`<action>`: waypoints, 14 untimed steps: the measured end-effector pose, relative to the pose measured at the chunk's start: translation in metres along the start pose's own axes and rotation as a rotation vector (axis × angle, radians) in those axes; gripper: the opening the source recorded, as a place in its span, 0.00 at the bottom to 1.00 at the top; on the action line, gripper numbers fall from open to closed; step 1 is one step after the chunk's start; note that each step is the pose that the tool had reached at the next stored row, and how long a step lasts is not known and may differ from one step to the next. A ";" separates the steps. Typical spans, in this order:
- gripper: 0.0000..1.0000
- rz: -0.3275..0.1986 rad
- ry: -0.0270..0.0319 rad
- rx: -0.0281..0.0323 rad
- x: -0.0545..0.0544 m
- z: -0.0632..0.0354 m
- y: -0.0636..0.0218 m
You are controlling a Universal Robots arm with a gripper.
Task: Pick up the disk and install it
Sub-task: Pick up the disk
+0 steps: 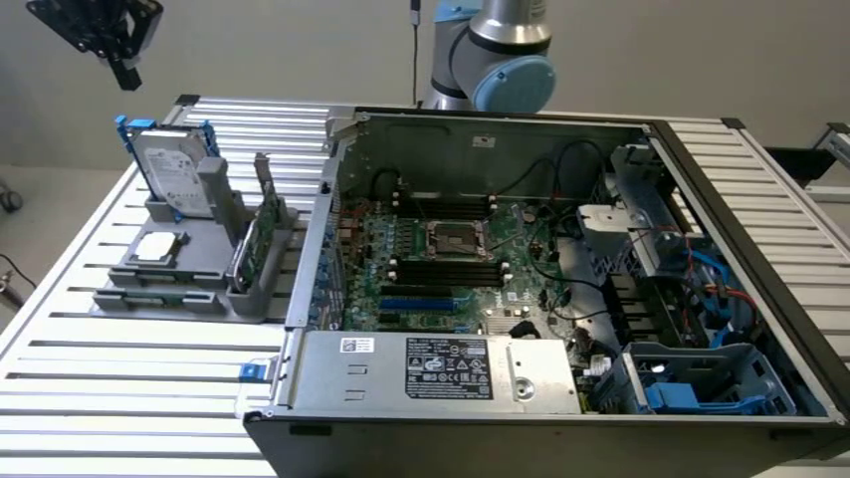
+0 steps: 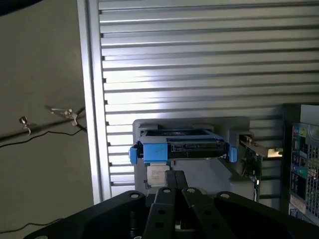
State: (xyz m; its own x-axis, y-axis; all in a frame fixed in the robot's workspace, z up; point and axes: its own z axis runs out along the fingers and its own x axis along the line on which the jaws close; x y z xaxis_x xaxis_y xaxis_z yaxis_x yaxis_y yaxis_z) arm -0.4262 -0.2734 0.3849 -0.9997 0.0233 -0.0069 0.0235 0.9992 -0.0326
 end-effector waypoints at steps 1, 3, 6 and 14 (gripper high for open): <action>0.11 -0.018 -0.0005 -0.0002 0.000 0.0000 0.0000; 0.11 -0.054 -0.0017 -0.0003 0.000 0.0000 0.0000; 0.11 -0.108 -0.0035 -0.0007 0.000 0.0002 0.0000; 0.11 -0.254 -0.0082 -0.0018 0.000 0.0009 0.0001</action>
State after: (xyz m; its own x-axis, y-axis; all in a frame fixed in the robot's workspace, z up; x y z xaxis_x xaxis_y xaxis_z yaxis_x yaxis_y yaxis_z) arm -0.4262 -0.2733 0.3840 -0.9735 -0.2286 -0.0069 -0.2282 0.9731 -0.0326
